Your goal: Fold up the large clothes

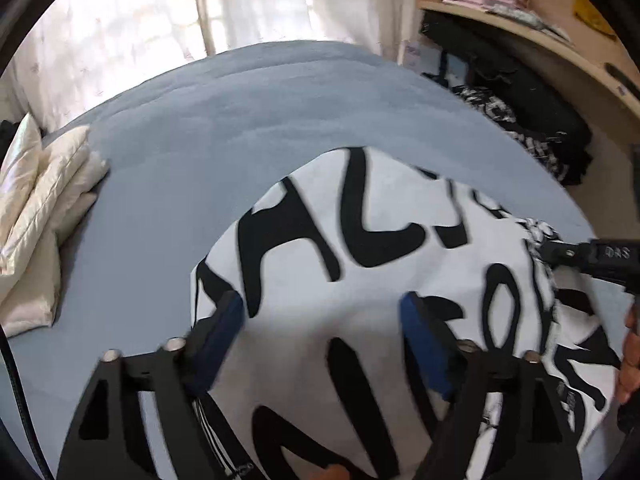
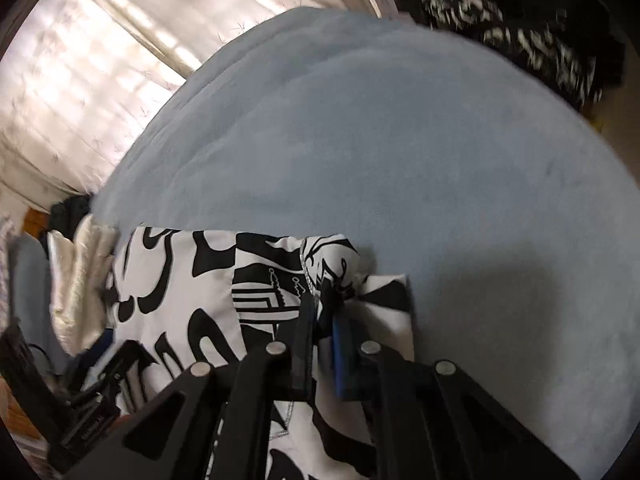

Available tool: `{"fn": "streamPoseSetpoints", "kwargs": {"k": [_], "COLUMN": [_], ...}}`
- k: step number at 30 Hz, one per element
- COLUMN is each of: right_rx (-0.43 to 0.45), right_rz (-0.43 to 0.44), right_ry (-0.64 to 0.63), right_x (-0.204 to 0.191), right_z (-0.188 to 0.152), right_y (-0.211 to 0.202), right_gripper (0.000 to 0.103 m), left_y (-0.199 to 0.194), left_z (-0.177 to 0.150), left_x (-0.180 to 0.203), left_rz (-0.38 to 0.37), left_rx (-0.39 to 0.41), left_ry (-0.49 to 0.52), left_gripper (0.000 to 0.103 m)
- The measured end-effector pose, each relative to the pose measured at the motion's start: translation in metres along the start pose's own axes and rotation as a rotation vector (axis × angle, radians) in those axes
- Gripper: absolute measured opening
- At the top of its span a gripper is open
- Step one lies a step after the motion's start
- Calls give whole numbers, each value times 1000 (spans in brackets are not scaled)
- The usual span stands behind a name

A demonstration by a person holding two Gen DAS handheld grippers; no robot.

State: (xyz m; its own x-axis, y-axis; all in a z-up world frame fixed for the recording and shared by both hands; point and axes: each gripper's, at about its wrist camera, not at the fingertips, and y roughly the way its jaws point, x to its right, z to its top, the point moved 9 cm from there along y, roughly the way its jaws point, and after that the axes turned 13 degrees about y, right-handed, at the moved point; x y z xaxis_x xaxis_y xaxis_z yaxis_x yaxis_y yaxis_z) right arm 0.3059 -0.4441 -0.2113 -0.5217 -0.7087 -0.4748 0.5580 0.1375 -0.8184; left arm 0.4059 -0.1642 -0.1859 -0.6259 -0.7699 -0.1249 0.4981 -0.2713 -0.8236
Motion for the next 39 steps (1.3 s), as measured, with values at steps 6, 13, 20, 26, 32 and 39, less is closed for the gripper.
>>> {"fn": "streamPoseSetpoints", "kwargs": {"k": [6,13,20,26,32,39], "right_rx": [42,67,144,142,84,-2], "right_rz": [-124,-122,-55,18,88,80], "right_ry": [-37,-37,-80,-213,-256,-256], "right_x": [14,15,-10,-54,-80,-68], "right_z": [-13,-19,-30,-61,-99,-143], "right_y": [22,3,-55,-93,-102,-78], "right_gripper": [5,10,34,43,43,43], "left_y": [22,15,-33,-79,-109,-107], "left_z": [-15,-16,-23,-38,-59,-91], "left_x": [-12,-16,-26,-26,-10,10], "left_rz": [-27,-3,17,-77,-87,-86], "left_rx": [-46,-32,14,55,63,33], "left_ry": [-82,-92,-128,-224,-203,-203], "left_gripper": [102,102,102,102,102,95]}}
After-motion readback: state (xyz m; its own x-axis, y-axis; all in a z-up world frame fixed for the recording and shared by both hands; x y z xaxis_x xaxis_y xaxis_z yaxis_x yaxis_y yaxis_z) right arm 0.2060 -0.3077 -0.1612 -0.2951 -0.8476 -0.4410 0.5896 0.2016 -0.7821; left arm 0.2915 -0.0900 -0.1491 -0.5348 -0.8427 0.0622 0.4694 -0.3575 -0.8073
